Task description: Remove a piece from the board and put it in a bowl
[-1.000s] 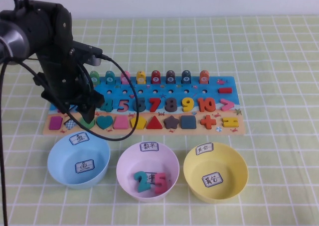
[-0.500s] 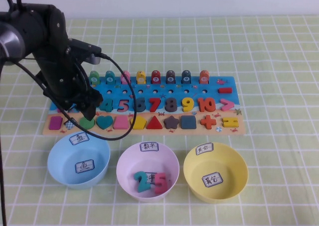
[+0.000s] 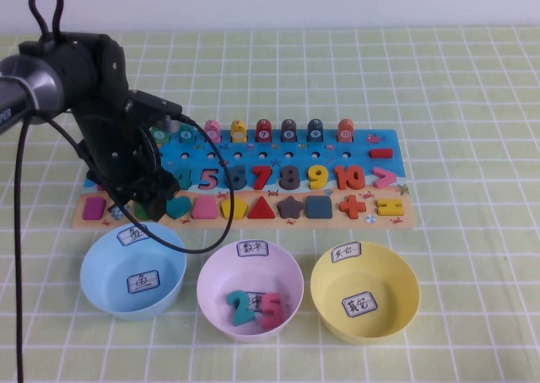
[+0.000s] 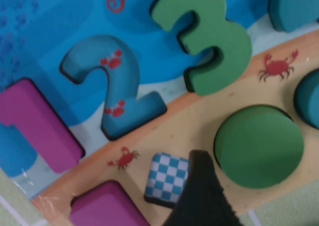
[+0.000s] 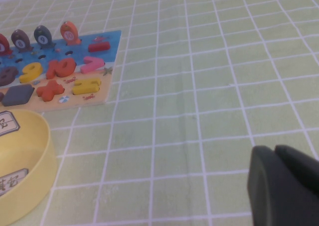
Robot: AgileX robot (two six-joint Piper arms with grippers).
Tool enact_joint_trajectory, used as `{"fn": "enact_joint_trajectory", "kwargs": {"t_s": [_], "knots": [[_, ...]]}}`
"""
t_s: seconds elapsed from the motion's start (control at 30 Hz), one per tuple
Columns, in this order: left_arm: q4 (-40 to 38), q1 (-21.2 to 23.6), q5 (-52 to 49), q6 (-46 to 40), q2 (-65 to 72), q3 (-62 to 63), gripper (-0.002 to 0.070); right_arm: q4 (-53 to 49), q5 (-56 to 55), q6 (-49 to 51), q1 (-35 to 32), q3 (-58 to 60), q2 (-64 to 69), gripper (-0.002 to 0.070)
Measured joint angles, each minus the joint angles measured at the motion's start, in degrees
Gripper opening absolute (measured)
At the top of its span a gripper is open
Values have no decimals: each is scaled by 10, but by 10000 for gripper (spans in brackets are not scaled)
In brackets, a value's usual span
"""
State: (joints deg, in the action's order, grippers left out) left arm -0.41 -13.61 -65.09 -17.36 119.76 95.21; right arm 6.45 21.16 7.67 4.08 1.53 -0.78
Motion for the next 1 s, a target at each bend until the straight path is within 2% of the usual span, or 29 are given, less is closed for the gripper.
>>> {"fn": "enact_joint_trajectory", "kwargs": {"t_s": [0.47,0.57,0.73,1.0], "knots": [[4,0,12,-2,16,2,430,0,0,0,0,0,0,-18],[4,0,11,-2,17,3,400,0,0,0,0,0,0,-18],[4,0,11,0,17,3,284,0,0,0,0,0,0,-18],[4,0,6,18,17,6,284,0,0,0,0,0,0,-18]]}}
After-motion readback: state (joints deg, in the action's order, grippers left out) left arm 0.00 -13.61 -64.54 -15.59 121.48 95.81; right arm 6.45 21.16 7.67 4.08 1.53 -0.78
